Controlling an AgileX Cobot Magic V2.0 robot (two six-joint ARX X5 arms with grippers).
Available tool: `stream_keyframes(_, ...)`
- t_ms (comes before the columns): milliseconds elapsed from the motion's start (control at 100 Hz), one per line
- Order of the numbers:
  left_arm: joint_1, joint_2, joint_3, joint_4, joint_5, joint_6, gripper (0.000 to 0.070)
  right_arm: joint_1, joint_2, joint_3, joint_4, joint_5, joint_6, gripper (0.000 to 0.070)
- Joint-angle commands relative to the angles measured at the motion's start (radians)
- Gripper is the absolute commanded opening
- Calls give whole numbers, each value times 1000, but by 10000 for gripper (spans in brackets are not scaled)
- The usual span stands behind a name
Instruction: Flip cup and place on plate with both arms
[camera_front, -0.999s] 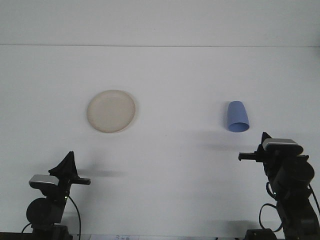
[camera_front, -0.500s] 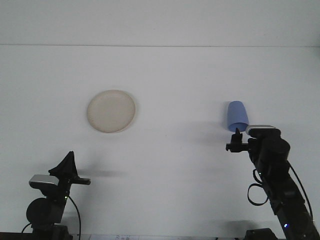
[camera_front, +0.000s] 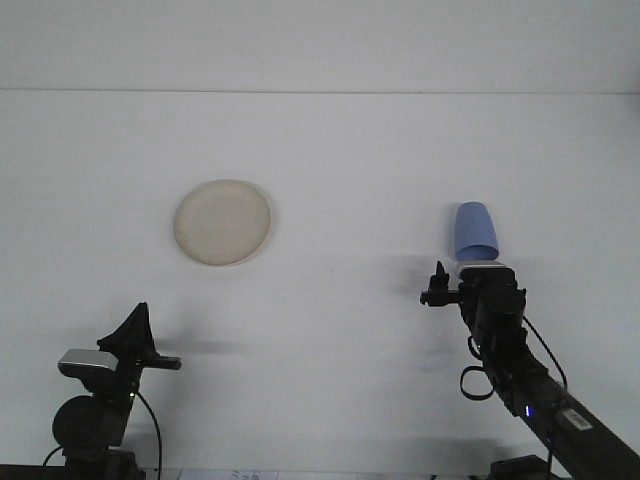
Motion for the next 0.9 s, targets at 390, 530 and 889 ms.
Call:
stream_keyframes(390, 1, -2, -19, 10, 2, -2, 12, -49, 341, 113, 246, -5, 11, 503)
stream_keyframes(530, 1, -2, -19, 10, 2, -2, 12, -77, 411, 181, 246, -37, 11, 461)
stream_keyframes(889, 1, -2, -19, 10, 2, -2, 12, -95, 388, 256, 106, -120, 11, 2)
